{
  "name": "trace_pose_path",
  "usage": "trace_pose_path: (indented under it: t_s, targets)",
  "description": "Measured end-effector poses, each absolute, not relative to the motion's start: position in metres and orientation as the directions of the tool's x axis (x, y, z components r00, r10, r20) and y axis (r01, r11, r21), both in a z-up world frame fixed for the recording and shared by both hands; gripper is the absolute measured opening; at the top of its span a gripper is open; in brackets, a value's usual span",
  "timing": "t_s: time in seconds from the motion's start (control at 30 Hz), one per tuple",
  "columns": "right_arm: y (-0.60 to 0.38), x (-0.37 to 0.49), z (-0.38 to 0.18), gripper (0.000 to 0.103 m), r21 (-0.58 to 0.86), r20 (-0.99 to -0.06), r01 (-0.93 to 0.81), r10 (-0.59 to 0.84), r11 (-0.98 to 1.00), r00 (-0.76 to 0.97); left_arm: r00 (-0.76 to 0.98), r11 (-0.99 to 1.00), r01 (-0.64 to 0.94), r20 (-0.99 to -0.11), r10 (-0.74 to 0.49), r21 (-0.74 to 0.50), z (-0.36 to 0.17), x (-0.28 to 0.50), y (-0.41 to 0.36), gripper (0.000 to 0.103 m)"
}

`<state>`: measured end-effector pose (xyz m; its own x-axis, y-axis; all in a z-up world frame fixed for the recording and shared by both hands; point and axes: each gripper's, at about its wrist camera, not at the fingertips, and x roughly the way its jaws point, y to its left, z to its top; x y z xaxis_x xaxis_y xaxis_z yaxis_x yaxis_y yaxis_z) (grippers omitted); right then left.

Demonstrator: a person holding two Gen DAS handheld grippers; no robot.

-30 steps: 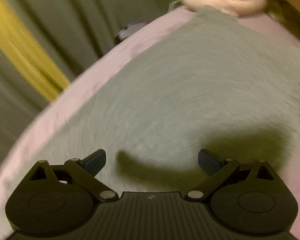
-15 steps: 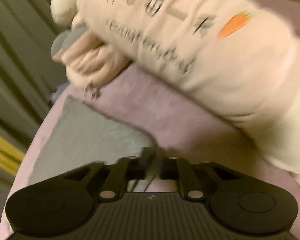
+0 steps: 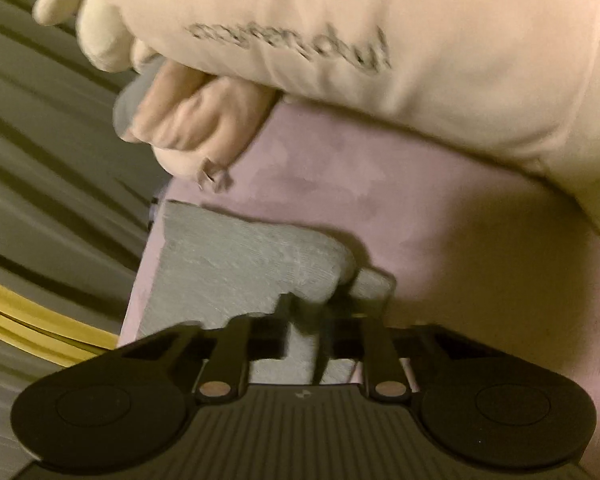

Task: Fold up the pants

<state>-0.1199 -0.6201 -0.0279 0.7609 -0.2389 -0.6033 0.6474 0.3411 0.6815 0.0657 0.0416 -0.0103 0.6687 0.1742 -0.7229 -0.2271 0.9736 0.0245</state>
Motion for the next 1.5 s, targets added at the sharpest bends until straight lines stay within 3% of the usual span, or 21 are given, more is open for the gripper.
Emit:
trace_pose_path:
  t_s: [0.17,0.23,0.3,0.37,0.43,0.5,0.57,0.87,0.93,1.0,1.03,1.17,1.33,1.37,1.4,1.5]
  targets:
    - [-0.612,-0.131,-0.011,0.003,0.705,-0.514,0.600,-0.309,0.379,0.800,0.667,0.973,-0.229,-0.724,0.177,0.028,-0.010,0.066,0.041,0.103]
    - [-0.616,-0.134,-0.013,0.003,0.672,-0.542,0.645,-0.352,0.363,0.763,0.667,0.973,-0.230,-0.723,0.177,0.026,-0.010,0.066,0.041,0.103]
    - [-0.621,-0.125,-0.027,0.003,0.593,-0.639,0.714,-0.323,0.372,0.698,0.667,0.973,-0.229,-0.724,0.178,0.028,-0.011,0.066,0.041,0.103]
    - [-0.625,-0.124,-0.034,0.003,0.564,-0.675,0.733,-0.299,0.381,0.675,0.667,0.973,-0.228,-0.724,0.177,0.027,-0.011,0.066,0.041,0.103]
    - [-0.626,-0.132,-0.031,0.016,0.595,-0.656,0.724,-0.310,0.348,0.688,0.667,0.973,-0.231,-0.724,0.176,0.024,-0.010,0.066,0.041,0.103]
    - [-0.628,-0.142,-0.029,0.070,0.602,-0.655,0.737,-0.338,0.308,0.676,0.666,0.972,-0.232,-0.724,0.180,0.028,-0.011,0.066,0.041,0.103]
    - [-0.632,-0.151,-0.035,0.076,0.653,-0.630,0.702,-0.309,0.284,0.712,0.665,0.972,-0.231,-0.724,0.183,0.034,-0.011,0.066,0.041,0.103]
    - [-0.625,-0.140,-0.048,0.074,0.711,-0.581,0.633,-0.252,0.307,0.774,0.663,0.972,-0.233,-0.723,0.191,0.044,-0.011,0.066,0.040,0.103]
    - [-0.625,-0.129,-0.048,0.057,0.714,-0.581,0.626,-0.234,0.313,0.780,0.663,0.971,-0.235,-0.722,0.197,0.050,-0.012,0.066,0.039,0.103]
    - [-0.626,-0.122,-0.054,0.032,0.745,-0.578,0.606,-0.185,0.277,0.795,0.663,0.970,-0.236,-0.721,0.203,0.056,-0.012,0.066,0.038,0.103]
    - [-0.626,-0.121,-0.058,0.026,0.763,-0.571,0.594,-0.165,0.257,0.804,0.663,0.970,-0.237,-0.720,0.204,0.057,-0.012,0.066,0.037,0.103]
    - [-0.624,-0.122,-0.063,0.024,0.769,-0.557,0.585,-0.180,0.257,0.811,0.662,0.969,-0.240,-0.720,0.208,0.058,-0.012,0.066,0.037,0.103]
    - [-0.631,-0.122,-0.066,0.031,0.811,-0.533,0.558,-0.173,0.174,0.828,0.662,0.967,-0.246,-0.718,0.215,0.063,-0.011,0.064,0.035,0.103]
    - [-0.632,-0.118,-0.065,0.027,0.801,-0.541,0.567,-0.174,0.189,0.823,0.663,0.968,-0.244,-0.719,0.210,0.057,-0.009,0.062,0.035,0.103]
    - [-0.631,-0.115,-0.061,0.014,0.777,-0.560,0.588,-0.180,0.224,0.809,0.667,0.969,-0.244,-0.717,0.203,0.046,-0.006,0.059,0.035,0.103]
    - [-0.625,-0.107,-0.046,0.011,0.709,-0.579,0.610,-0.202,0.353,0.790,0.706,0.967,-0.256,-0.682,0.189,0.003,0.011,0.044,0.040,0.103]
